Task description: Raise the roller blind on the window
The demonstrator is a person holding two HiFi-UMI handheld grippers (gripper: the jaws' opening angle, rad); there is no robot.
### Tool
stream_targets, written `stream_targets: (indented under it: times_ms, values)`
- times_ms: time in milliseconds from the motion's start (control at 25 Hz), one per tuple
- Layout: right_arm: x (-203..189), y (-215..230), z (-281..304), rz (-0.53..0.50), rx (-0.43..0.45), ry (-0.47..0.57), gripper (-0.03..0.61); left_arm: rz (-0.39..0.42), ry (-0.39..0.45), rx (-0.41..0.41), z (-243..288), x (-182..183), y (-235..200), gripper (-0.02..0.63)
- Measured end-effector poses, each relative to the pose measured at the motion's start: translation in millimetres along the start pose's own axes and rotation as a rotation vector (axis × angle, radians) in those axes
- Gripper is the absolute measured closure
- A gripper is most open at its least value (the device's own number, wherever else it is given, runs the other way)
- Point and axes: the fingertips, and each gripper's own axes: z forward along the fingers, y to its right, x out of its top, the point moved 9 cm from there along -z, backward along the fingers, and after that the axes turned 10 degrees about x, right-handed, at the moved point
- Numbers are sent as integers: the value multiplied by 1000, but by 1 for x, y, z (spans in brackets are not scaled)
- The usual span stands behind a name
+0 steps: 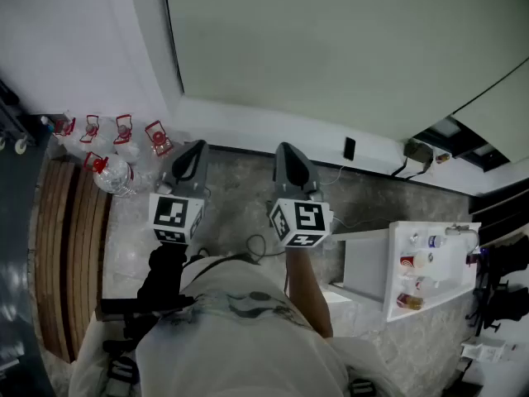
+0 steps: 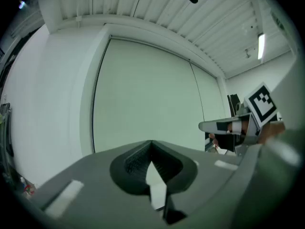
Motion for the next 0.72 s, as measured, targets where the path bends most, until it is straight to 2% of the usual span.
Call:
stream_targets:
  times_ms: [400, 720]
  values:
    - [-4, 18, -9, -9, 66, 5, 577, -16, -7, 38, 5, -1, 16, 617]
    - [-3, 48, 1, -16, 118, -9, 575, -11, -4, 120, 12, 0, 4, 617]
